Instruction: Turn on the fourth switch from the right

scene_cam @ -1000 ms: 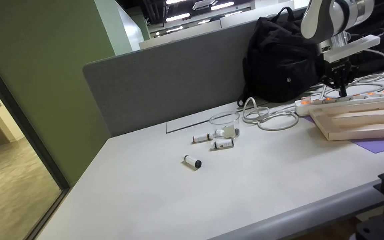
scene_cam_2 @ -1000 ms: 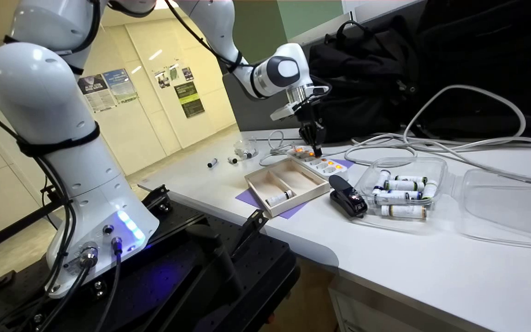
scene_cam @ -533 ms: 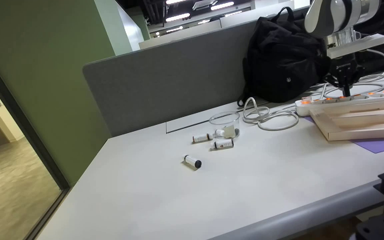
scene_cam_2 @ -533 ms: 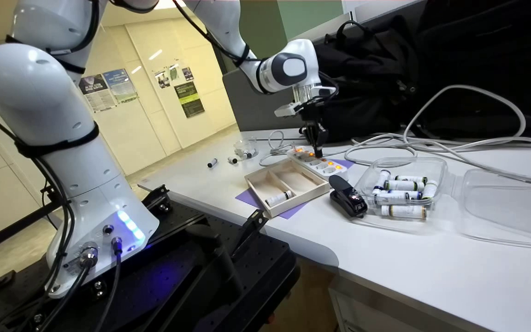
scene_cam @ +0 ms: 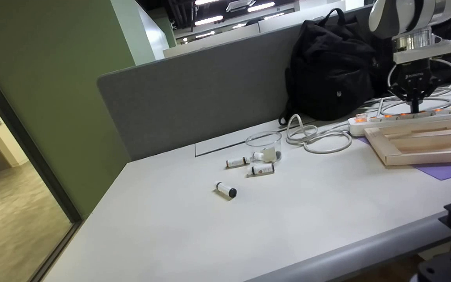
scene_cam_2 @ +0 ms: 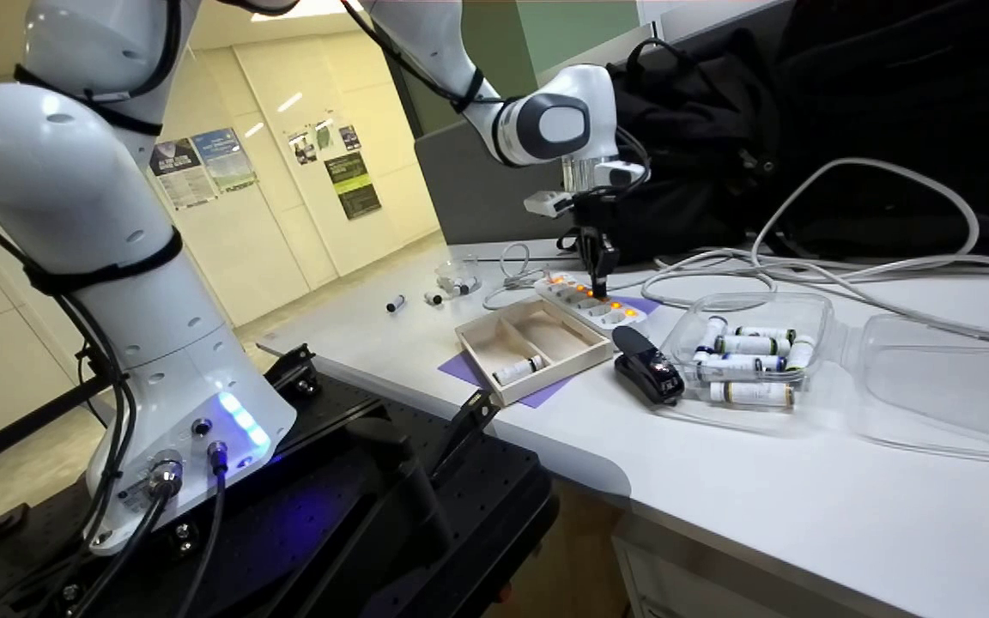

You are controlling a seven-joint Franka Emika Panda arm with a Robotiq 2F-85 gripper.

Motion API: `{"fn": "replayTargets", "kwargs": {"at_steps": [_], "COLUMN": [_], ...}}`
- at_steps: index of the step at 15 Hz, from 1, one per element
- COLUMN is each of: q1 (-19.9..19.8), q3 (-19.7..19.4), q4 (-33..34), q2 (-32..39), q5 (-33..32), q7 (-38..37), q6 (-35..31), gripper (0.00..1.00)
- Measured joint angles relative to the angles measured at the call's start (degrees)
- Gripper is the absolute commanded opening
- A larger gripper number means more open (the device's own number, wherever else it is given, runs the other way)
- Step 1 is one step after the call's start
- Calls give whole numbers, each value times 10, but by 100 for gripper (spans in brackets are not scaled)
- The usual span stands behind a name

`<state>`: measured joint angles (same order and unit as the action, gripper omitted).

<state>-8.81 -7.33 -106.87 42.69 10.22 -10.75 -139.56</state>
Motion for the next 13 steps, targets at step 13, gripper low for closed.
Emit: {"fn": "replayTargets", "kwargs": {"at_steps": [13], "q1": [-61], "q3": [19], "q4": [25], "q2": [-135], "q5": [33], "q7": [122], "q6": [121], "gripper": [33]}}
